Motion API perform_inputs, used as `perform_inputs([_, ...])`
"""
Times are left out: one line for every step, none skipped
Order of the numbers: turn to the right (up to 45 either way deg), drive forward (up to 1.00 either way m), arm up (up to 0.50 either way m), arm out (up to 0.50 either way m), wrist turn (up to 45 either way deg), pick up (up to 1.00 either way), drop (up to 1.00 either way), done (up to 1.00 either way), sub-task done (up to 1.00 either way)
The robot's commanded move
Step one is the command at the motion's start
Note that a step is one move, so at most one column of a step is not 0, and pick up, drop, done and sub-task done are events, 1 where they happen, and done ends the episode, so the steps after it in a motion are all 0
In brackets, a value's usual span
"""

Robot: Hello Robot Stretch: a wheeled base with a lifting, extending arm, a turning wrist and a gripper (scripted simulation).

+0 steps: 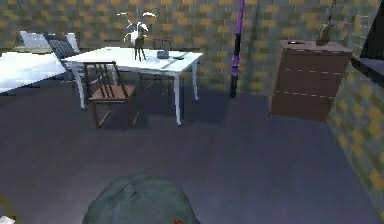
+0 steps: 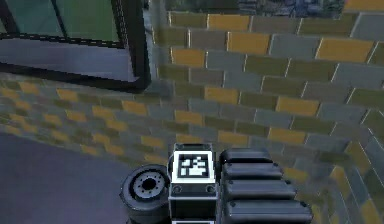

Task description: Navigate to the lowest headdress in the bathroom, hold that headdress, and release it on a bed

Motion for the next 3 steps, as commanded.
perform_inputs([0.0, 0.40, 0.00, 0.00, 0.0, 0.00, 0.00, 0.00, 0.00])
perform_inputs([-27.0, 0.00, 0.00, 0.00, 0.0, 0.00, 0.00, 0.00, 0.00])
perform_inputs([0.0, 0.55, 0.00, 0.00, 0.0, 0.00, 0.00, 0.00, 0.00])
